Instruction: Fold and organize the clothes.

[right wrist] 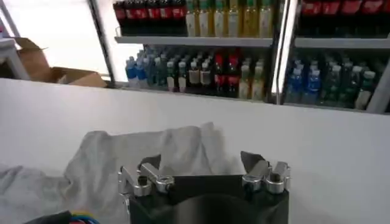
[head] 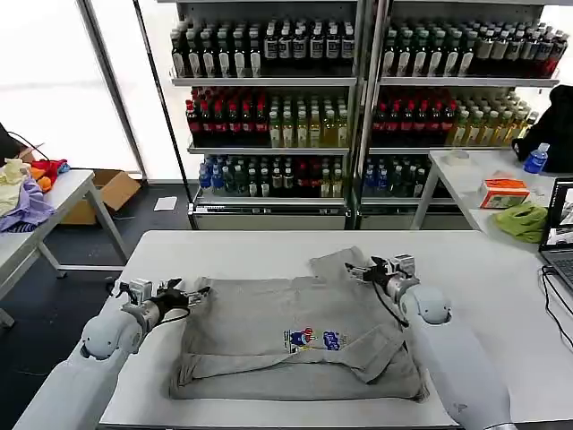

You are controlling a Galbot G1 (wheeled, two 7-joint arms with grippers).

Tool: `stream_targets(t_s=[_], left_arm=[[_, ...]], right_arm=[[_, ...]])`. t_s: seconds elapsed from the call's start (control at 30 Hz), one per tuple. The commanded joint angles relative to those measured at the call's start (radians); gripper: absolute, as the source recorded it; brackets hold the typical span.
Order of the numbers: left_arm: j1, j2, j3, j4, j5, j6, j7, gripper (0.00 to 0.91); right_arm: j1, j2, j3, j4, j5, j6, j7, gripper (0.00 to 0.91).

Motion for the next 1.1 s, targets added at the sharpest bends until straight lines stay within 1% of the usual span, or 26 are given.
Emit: stream_targets(t_s=[0.03,0.07,0.1,0.13,0.17,0.37,0.67,0.7,0.87,0.97,1.1], left_arm=[[-0.042,-0.017,0.045,0.04,0.013,-0.002,0.013,0.736],[-0.042,-0.019,0.048,0.038,0.013,0.0,0.015,0.605],[-0.042,-0.021,0.052,0.038,0.014,0.004,0.015,0.252],[-0.041,-0.022,0.053,0.038,0.015,0.004,0.014,0.05],[-0.039,-0.024,0.053,0.039,0.014,0.003,0.018,0.01],[-0.029,-0.022,0.051,0.035,0.008,-0.013,0.011,0.01],[-0.043,-0.019,0.05,0.051,-0.01,-0.047,0.003,0.02],[-0.042,-0.017,0.05,0.049,-0.013,-0.054,0.005,0.01],[-0.038,-0.015,0.049,0.024,-0.05,-0.061,0.0,0.02],[-0.023,-0.011,0.038,-0.004,-0.063,-0.081,-0.018,0.01],[0.005,0.001,0.011,-0.062,-0.109,-0.1,-0.052,0.02]], right_arm=[[0.038,0.048,-0.027,-0.078,-0.036,0.003,0.022,0.0],[0.033,0.052,-0.025,-0.078,-0.035,0.003,0.027,0.0],[0.028,0.055,-0.022,-0.078,-0.035,0.004,0.027,0.0],[0.024,0.058,-0.02,-0.077,-0.033,0.004,0.029,0.0],[0.022,0.058,-0.018,-0.075,-0.032,0.004,0.029,0.0],[0.012,0.047,-0.013,-0.045,0.003,0.003,0.035,0.0],[-0.005,0.042,-0.007,-0.015,0.025,0.003,0.041,0.0],[-0.006,0.04,-0.007,-0.01,0.034,0.003,0.041,0.0],[-0.009,0.039,0.0,0.013,0.087,0.001,0.049,0.0],[-0.028,0.028,0.007,0.068,0.129,-0.006,0.06,0.0],[-0.056,0.015,0.024,0.148,0.184,-0.017,0.077,0.0]])
